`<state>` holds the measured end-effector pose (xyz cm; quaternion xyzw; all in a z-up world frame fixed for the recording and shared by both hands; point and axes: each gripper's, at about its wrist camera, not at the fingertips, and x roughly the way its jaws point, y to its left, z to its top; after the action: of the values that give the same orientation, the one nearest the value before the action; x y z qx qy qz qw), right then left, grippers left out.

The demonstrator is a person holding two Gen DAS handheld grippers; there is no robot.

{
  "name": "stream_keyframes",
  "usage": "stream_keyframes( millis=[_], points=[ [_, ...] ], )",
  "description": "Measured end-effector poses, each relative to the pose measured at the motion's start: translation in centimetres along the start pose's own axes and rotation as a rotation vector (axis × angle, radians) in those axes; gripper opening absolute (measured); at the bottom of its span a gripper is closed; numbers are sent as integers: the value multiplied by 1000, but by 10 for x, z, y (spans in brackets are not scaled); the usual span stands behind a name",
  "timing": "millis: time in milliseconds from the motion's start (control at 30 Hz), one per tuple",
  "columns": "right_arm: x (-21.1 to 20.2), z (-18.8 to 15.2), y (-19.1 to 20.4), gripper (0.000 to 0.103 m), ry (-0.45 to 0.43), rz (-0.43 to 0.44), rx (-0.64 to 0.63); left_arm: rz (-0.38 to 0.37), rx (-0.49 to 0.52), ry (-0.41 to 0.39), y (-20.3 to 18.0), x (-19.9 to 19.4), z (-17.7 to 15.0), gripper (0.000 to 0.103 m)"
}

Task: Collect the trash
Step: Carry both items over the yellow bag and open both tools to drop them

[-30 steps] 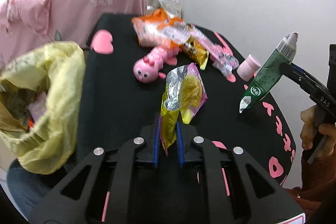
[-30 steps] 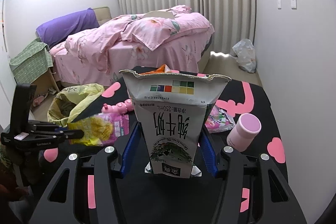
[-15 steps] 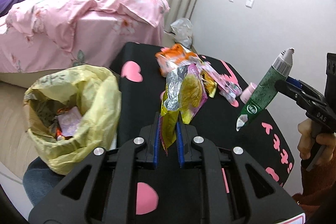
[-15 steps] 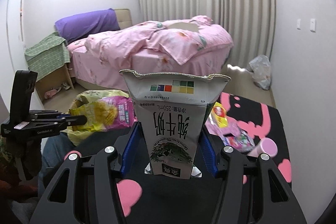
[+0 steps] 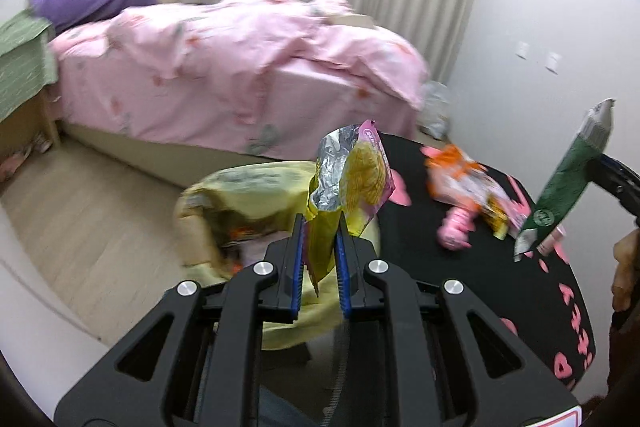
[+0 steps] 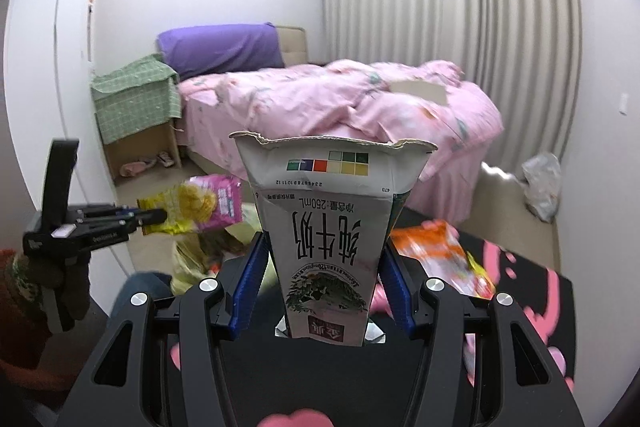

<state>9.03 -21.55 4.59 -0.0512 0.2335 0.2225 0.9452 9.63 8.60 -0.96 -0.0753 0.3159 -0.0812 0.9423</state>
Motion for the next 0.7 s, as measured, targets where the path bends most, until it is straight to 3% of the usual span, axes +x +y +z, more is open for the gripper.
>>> stream_keyframes(
  millis=[233,467,700],
  points=[
    [56,32,28,52,4,135,-6,65,-132,46,59,17,-6,13],
    [139,46,53,52,66,235,-21,56,-163,109,71,61,-13,13],
    [223,31,64,52,179,362,58,34,-177,159,80,107,-7,13]
  ],
)
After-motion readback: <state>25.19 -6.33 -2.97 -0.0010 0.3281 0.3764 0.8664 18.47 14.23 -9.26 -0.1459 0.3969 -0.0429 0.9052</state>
